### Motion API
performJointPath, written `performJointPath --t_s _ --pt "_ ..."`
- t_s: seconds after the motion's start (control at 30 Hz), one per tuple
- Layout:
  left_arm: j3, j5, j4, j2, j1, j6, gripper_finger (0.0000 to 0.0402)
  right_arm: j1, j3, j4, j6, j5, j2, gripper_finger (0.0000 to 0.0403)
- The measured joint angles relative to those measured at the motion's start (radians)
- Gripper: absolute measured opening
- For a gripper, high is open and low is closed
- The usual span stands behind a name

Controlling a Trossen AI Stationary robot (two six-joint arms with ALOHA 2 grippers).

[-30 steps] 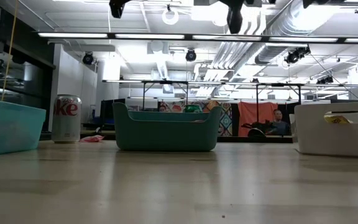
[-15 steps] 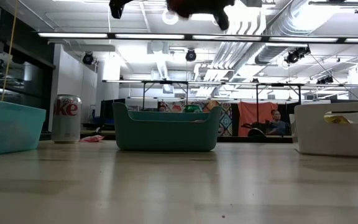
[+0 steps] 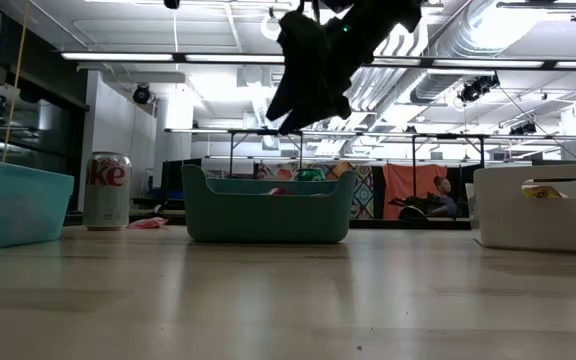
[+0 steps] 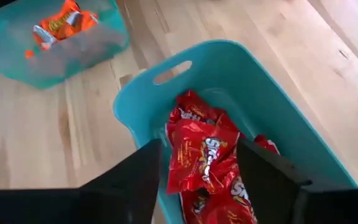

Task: Sort candy
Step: Put the red candy into the green bin

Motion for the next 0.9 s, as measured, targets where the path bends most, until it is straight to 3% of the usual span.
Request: performJointPath --t_s 0.2,0.57,0.7,0.8,0.9 --pt "0.0 -0.071 -0.02 -0.019 0.0 0.033 0.0208 -0.019 0.027 -0.011 -0.007 -0.028 -0.055 0.0223" --pt "0.0 -0.096 -0.05 0.031 0.016 0.044 0.0208 0.008 0.038 0.04 -0.064 0.009 -0.342 0.0225" --pt "0.0 -0.118 -0.053 0.06 0.023 -0.041 0.0208 0.041 0.038 0.038 -0.063 0.046 -0.369 0.0225" --pt "0.065 -0.202 -0.171 0.09 0.087 -0.145 0.0208 0.052 0.038 0.037 -0.071 0.067 -0.369 0.0225" --pt "0.215 -0.197 -0.422 0.142 0.229 -0.152 0.0205 0.045 0.038 0.037 -0.071 0.071 -0.368 0.0225"
